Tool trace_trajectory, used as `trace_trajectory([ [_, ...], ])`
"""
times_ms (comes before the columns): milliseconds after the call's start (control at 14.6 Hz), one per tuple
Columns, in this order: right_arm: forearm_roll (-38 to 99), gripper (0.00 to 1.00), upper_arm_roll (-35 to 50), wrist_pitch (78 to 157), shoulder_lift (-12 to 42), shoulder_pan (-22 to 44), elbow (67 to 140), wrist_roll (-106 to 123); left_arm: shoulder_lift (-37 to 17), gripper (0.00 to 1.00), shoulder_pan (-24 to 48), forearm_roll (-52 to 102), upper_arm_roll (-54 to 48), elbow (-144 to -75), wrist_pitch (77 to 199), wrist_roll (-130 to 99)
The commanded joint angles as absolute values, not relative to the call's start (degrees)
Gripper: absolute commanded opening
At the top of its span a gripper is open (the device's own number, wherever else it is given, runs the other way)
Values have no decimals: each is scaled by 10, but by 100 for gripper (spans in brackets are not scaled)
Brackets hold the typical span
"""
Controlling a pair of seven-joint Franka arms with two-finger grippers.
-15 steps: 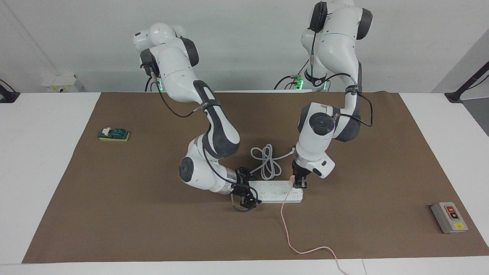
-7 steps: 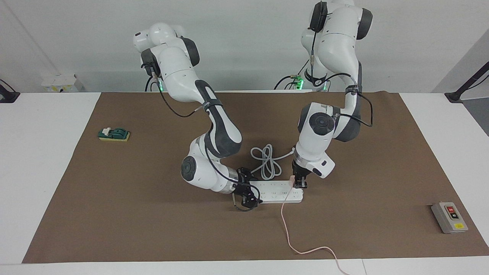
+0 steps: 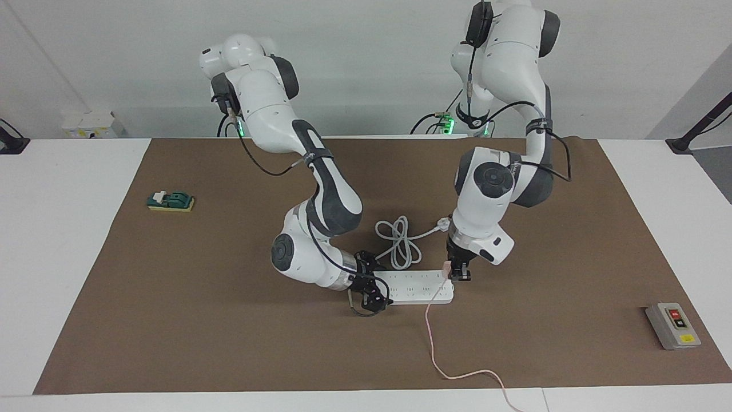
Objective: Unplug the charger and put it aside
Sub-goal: 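Carry the pink charger away from the strip with the left gripper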
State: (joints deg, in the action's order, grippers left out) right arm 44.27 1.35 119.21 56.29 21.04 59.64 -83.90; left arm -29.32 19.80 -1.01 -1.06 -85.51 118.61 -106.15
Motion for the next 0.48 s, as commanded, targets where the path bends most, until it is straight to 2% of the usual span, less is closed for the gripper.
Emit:
trace_trajectory([
  [0,432,57,12,1209,577,214,581,-825,-233,0,156,-17,-12,-867,1117,-990],
  [137,432,60,12,1209,577,214,582,-825,-200,0,121,-14,-13,-881,1075,-915],
  [206,433,71,12,1209,577,214,582,-826,-185,0,100,-12,-13,-892,1061,-870],
  [275,433,92,12,1209,577,214,581,-826,-173,0,81,-11,-14,-903,1051,-824],
  [344,433,100,12,1208,576,213,581,-827,-165,0,59,-9,-14,-910,1045,-781],
  [412,432,100,12,1202,572,211,581,-827,-163,0,40,-6,-14,-916,1041,-742],
])
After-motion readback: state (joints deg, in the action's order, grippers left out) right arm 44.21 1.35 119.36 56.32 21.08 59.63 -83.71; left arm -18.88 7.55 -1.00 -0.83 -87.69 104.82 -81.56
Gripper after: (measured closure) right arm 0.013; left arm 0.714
